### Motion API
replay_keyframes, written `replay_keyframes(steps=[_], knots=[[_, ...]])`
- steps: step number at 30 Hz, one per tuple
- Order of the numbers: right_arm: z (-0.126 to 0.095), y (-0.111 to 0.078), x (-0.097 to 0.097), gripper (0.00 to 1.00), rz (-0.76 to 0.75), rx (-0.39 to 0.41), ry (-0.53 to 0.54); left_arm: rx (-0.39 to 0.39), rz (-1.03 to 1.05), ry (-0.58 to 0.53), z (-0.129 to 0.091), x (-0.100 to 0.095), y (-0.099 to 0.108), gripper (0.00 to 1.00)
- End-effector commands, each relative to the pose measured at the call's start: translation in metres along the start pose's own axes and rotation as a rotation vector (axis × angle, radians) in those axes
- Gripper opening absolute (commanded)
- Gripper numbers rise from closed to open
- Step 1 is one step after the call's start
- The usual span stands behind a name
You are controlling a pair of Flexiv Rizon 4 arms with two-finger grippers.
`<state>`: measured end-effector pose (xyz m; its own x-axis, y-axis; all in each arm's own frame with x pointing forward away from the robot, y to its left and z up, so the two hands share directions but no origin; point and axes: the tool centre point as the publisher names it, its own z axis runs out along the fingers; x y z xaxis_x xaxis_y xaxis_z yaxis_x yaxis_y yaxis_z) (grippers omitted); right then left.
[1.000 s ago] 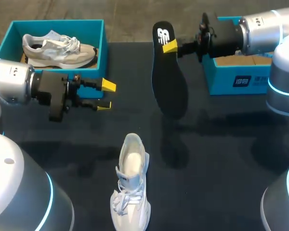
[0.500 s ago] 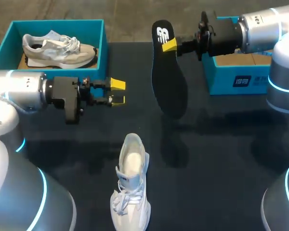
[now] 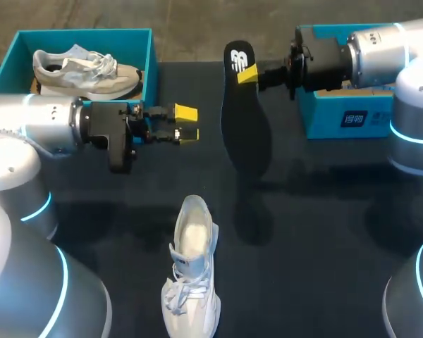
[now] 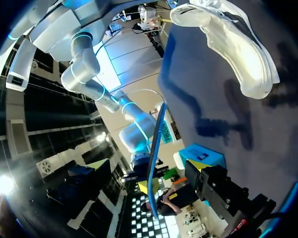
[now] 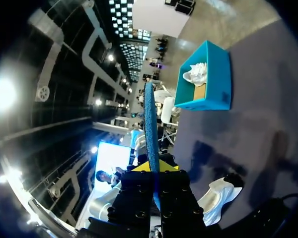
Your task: Take the shoe out of the shoebox, open the shoe tongue, remove and reinsert the insole, then place the shoe into the shoebox
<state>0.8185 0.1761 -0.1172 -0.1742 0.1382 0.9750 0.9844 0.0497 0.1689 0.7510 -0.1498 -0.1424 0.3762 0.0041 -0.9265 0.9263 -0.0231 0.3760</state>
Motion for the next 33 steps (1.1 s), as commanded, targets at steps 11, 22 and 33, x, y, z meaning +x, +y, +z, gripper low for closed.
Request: replay_keyframes(steps=[11,22,33], knots=[[0.01,0.003,-0.011,0.0,0.087,-0.017,-0.008,-0.039,-0.01,-0.035,0.032,0.009,0.012,1.0],[0.01,0.003,-0.011,0.0,0.087,-0.017,-0.008,-0.051,-0.037,-0.046,0.056,0.015,0.024,0.59],[0.01,0.003,-0.011,0.0,0.087,-0.017,-0.008,-0.04,-0.093,-0.06,0.068,0.015,0.027,0.56]])
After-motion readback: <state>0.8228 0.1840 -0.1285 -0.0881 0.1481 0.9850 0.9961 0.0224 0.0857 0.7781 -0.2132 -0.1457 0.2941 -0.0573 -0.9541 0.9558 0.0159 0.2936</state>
